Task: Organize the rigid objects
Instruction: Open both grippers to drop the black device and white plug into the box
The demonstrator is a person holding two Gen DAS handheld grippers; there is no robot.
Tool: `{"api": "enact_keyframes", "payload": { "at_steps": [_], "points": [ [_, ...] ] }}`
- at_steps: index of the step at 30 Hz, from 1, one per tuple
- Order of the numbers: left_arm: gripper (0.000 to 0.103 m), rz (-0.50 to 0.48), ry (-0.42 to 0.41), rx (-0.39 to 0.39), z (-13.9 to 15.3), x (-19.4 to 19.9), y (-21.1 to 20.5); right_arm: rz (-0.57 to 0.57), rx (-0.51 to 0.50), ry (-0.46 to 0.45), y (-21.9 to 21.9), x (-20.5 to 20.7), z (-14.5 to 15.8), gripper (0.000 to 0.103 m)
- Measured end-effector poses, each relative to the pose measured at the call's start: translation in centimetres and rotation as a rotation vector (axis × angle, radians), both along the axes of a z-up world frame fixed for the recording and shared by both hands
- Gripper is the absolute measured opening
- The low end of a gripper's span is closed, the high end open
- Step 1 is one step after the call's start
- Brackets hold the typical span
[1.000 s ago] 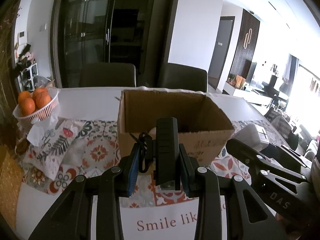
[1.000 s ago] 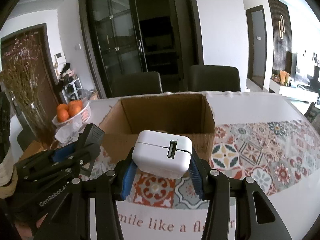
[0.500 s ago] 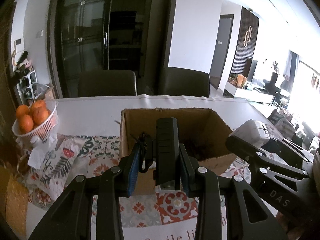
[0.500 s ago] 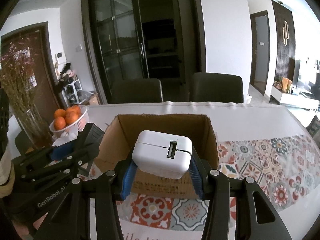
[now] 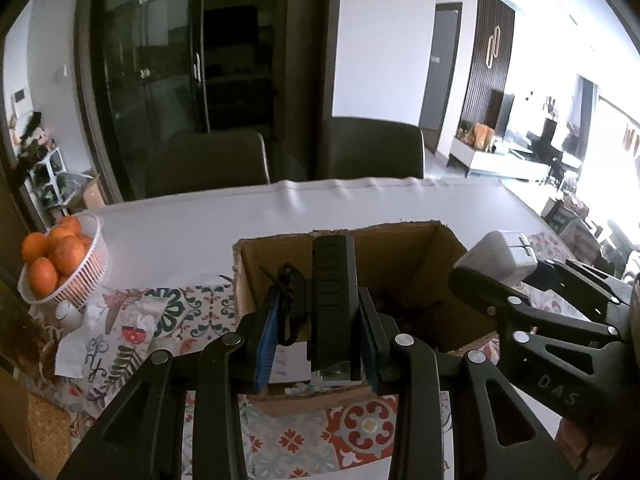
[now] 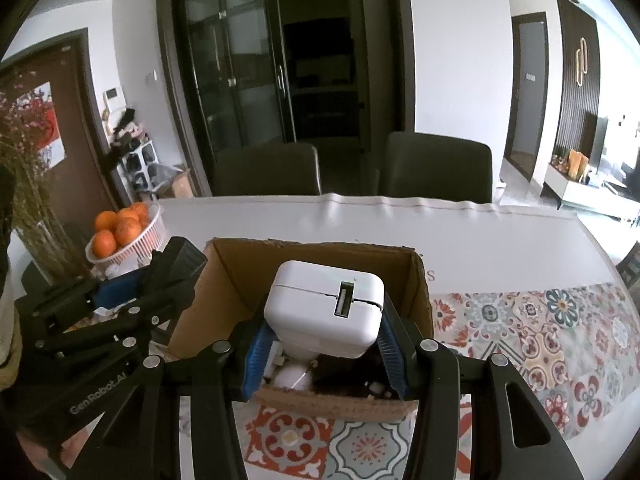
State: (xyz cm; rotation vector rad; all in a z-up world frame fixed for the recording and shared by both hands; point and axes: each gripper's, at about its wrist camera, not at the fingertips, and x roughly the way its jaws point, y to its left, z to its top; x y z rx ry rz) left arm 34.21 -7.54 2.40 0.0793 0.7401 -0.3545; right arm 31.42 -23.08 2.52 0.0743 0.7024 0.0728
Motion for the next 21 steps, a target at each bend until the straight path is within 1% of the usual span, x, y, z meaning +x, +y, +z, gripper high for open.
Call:
{"api": "enact_keyframes", "payload": {
  "at_steps": [4, 7, 8, 10, 11, 13, 14, 17, 21],
  "points": [
    [0.035, -0.004, 0.044, 0.009, -0.2, 1.4, -0.4, 0.013, 0.006, 0.043, -0.1, 1.4, -0.2, 0.049],
    [0.036, -0.005, 0.074, 0.035, -0.3, 2.4, -0.9, 0.009, 0.017, 0.076, -0.5, 2.6, -0.4, 0.049],
    [0.037, 0.001, 0.086, 0.047, -0.3, 2.7, -1.1, 0.007, 0.021, 0.085, -0.6, 3.0, -0.5, 0.049],
    [0.048, 0.018, 0.103, 0.063, -0.5, 3.3, -1.3, 0.009, 0.034, 0.113, -0.8, 3.6, -0.7, 0.049],
    [0.054, 0.027, 0.119, 0.072, -0.6, 3.5, -1.3, 0.006, 0.046, 0.128, -1.0, 3.9, -1.0, 0.051],
    [0.058, 0.044, 0.136, 0.072, -0.7, 3.7, -1.1, -0.008, 0.058, 0.163, -1.3, 4.4, -1.3, 0.065],
    [0.062, 0.048, 0.139, 0.079, -0.7, 3.7, -1.1, -0.025, 0.062, 0.173, -1.5, 4.5, -1.4, 0.072],
    [0.063, 0.052, 0.119, 0.089, -0.7, 3.2, -1.0, -0.049, 0.057, 0.171, -1.9, 4.2, -1.5, 0.072],
    [0.063, 0.067, 0.108, 0.075, -0.3, 2.5, -0.5, -0.064, 0.039, 0.153, -1.8, 3.5, -1.0, 0.072]
  ]
}}
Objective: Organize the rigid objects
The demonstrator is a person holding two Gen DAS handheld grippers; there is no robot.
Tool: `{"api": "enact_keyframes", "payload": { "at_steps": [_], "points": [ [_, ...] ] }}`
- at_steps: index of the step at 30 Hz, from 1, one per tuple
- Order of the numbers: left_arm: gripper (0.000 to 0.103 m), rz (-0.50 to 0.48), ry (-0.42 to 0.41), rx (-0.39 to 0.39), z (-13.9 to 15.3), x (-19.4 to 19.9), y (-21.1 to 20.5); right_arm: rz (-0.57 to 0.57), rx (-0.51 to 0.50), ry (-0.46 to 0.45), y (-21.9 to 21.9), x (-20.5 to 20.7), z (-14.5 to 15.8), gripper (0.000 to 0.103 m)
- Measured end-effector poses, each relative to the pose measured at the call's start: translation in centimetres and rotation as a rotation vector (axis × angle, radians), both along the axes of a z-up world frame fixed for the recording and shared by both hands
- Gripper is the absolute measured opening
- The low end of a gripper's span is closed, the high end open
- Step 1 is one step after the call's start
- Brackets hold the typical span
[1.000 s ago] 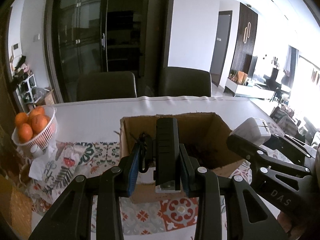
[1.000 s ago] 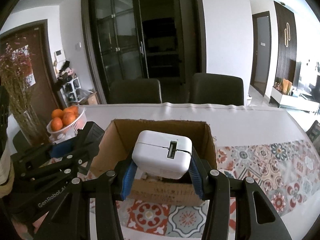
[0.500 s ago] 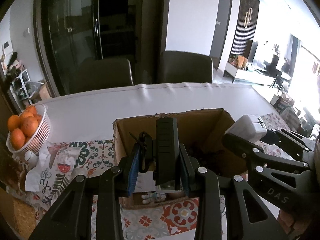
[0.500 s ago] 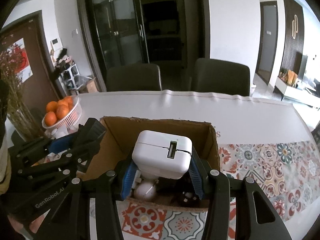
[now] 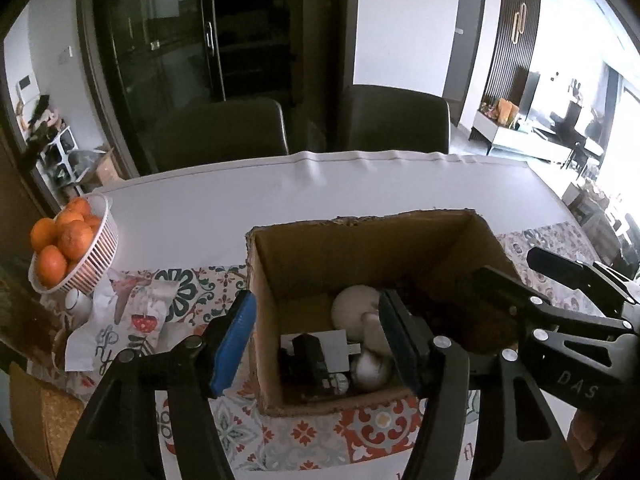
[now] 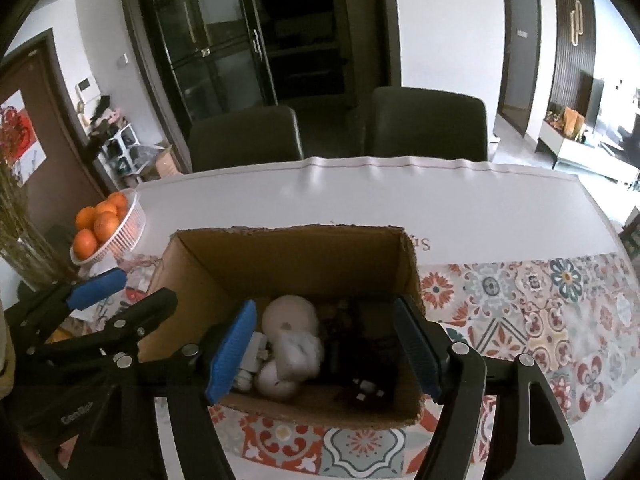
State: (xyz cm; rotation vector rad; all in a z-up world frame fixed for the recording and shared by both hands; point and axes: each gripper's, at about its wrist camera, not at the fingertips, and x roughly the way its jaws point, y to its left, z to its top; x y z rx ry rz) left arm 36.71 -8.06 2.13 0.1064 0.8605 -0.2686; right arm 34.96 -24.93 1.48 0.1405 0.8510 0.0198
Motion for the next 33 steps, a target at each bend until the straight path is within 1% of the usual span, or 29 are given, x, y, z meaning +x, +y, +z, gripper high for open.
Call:
{"api": "enact_keyframes", "payload": {
  "at_steps": [2, 4, 8, 10, 12, 14, 17, 21, 24, 29, 33],
  "points": [
    [0.064, 0.011, -0.011, -0.002, 0.4, -0.5, 0.2, -0.007, -0.014, -0.010, 0.0, -0.5, 0.4, 0.072],
    [0.067, 0.013, -0.018, -0.008, 0.8, -0.9, 0.3, -0.013, -0.025, -0.022, 0.1, -0.9, 0.9, 0.072],
    [0.069, 0.021, -0.052, -0.007, 1.8, -2.4, 0.6, -0.026, -0.046, -0.049, 0.5, -2.4, 2.0, 0.072],
    [0.075, 0.021, -0.070, -0.008, 2.3, -3.3, 0.8, -0.038, -0.059, -0.062, 0.5, -3.1, 2.6, 0.072],
    [0.083, 0.022, -0.098, -0.003, 3.0, -4.4, 1.0, -0.050, -0.069, -0.078, 0.6, -4.2, 3.1, 0.072],
    [0.084, 0.025, -0.125, 0.004, 3.6, -5.5, 1.1, -0.051, -0.066, -0.084, 0.7, -5.2, 3.5, 0.072],
    [0.091, 0.038, -0.164, 0.013, 4.4, -7.2, 1.5, -0.059, -0.067, -0.094, 0.8, -6.6, 4.0, 0.072],
    [0.099, 0.050, -0.224, 0.016, 5.4, -9.6, 2.0, -0.077, -0.074, -0.122, 0.9, -8.8, 4.8, 0.079],
    [0.102, 0.068, -0.259, 0.014, 5.9, -11.4, 2.5, -0.093, -0.100, -0.164, 1.1, -10.7, 5.5, 0.082],
    [0.103, 0.090, -0.335, 0.008, 6.5, -14.7, 3.4, -0.119, -0.137, -0.244, 1.7, -14.3, 6.8, 0.087],
    [0.103, 0.085, -0.376, 0.008, 7.0, -17.1, 4.0, -0.120, -0.152, -0.288, 2.5, -16.7, 7.5, 0.088]
  ]
}}
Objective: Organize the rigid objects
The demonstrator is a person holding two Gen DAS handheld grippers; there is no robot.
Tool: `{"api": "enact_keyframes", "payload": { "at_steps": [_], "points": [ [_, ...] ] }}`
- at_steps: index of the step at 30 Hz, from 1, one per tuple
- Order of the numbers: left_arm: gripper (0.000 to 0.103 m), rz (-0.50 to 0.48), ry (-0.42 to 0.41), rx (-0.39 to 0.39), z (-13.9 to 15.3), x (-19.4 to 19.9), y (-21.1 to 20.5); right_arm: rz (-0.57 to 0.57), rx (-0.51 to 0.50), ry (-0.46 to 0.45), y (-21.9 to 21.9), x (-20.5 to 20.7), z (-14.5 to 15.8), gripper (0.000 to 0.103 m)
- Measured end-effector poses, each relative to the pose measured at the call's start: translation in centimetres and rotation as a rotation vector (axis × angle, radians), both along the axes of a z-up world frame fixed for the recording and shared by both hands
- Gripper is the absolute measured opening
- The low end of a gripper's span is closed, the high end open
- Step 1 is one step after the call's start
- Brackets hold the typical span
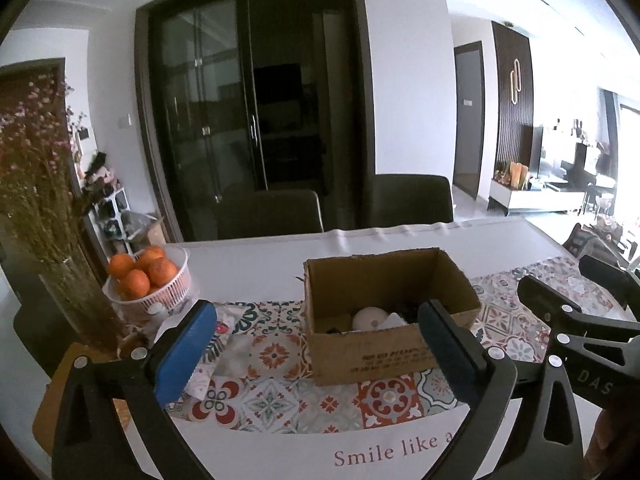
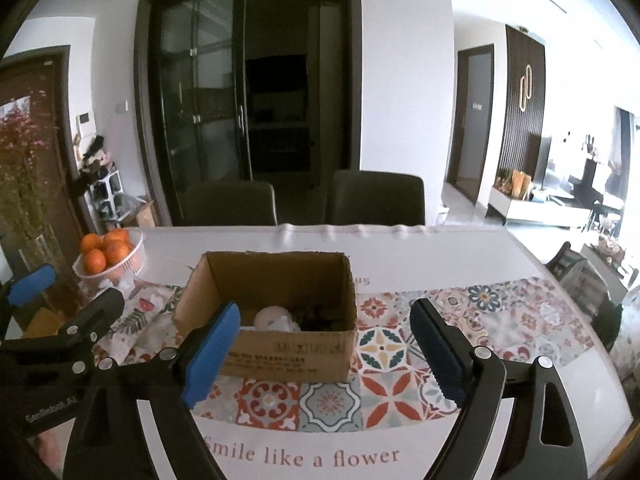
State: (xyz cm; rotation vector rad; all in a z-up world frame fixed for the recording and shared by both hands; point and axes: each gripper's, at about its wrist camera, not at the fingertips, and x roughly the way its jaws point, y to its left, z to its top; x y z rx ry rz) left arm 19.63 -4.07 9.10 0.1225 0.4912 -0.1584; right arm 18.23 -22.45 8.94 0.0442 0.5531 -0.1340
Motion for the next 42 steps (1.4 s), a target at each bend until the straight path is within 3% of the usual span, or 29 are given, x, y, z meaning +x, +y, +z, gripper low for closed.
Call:
{"api": "enact_keyframes", "payload": {
  "at_steps": [9, 17, 26, 42],
  "points": [
    [0.103, 0.004, -0.059, -0.023, 0.5, -4.6, 1.0, -0.005, -0.002, -0.056, 0.8, -4.3, 0.3, 0.090],
    [0.103, -0.018, -0.039, -0.071, -0.1, -7.2, 1.7, -0.022, -0.017, -0.096, 1.4, -7.2, 0.6, 0.090],
    [0.103, -0.039, -0.052, -0.073, -0.2, -9.9, 2.0, -0.007, -0.003, -0.101, 1.7, -9.4, 0.2, 0.090],
    [0.103, -0.032, -0.062, -0.073, -0.4, -11.2, 2.4, 0.003, -0.010, -0.114, 1.7, -11.3, 0.0, 0.090]
  ]
}}
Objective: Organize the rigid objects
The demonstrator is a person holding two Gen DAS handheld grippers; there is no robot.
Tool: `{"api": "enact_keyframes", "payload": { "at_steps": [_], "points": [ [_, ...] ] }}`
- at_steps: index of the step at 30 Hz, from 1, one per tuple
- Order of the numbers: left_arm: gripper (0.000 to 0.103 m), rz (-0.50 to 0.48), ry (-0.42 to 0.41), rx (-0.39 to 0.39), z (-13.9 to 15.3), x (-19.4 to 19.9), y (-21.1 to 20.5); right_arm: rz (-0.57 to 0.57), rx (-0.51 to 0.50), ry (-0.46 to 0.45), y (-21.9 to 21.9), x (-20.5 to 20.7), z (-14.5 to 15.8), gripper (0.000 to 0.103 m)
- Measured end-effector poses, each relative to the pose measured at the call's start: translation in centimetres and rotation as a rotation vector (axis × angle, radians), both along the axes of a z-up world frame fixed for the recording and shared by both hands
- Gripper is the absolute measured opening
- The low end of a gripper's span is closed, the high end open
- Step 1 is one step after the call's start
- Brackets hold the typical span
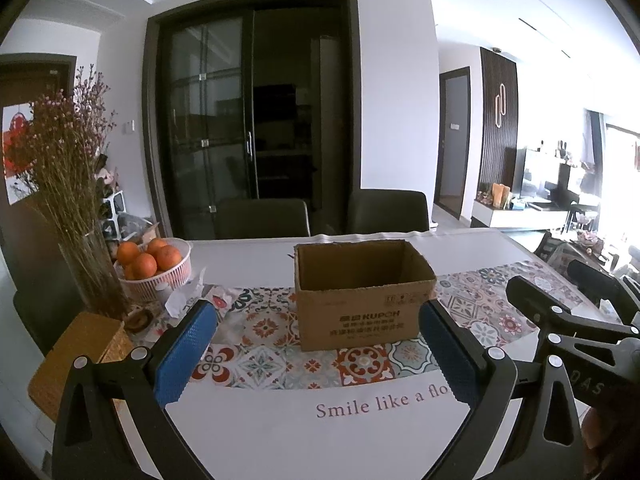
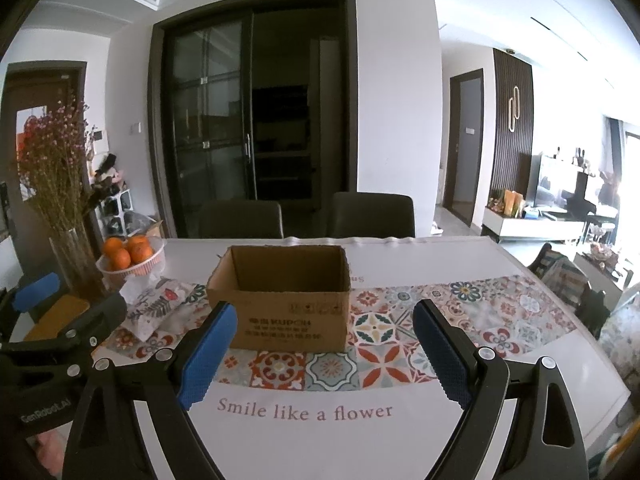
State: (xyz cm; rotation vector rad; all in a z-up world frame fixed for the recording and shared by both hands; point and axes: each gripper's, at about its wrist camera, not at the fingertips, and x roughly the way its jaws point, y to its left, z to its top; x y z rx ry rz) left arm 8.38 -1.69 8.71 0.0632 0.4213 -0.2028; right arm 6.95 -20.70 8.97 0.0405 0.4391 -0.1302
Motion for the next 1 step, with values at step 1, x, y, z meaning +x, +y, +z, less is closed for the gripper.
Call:
{"api": "enact_keyframes", "payload": {
  "at_steps": [1],
  "points": [
    [0.103, 0.003, 0.000, -0.001, -0.01, -0.01, 0.04, 0.001, 0.001, 0.000, 0.03, -0.05, -0.03, 0.090]
  ]
}}
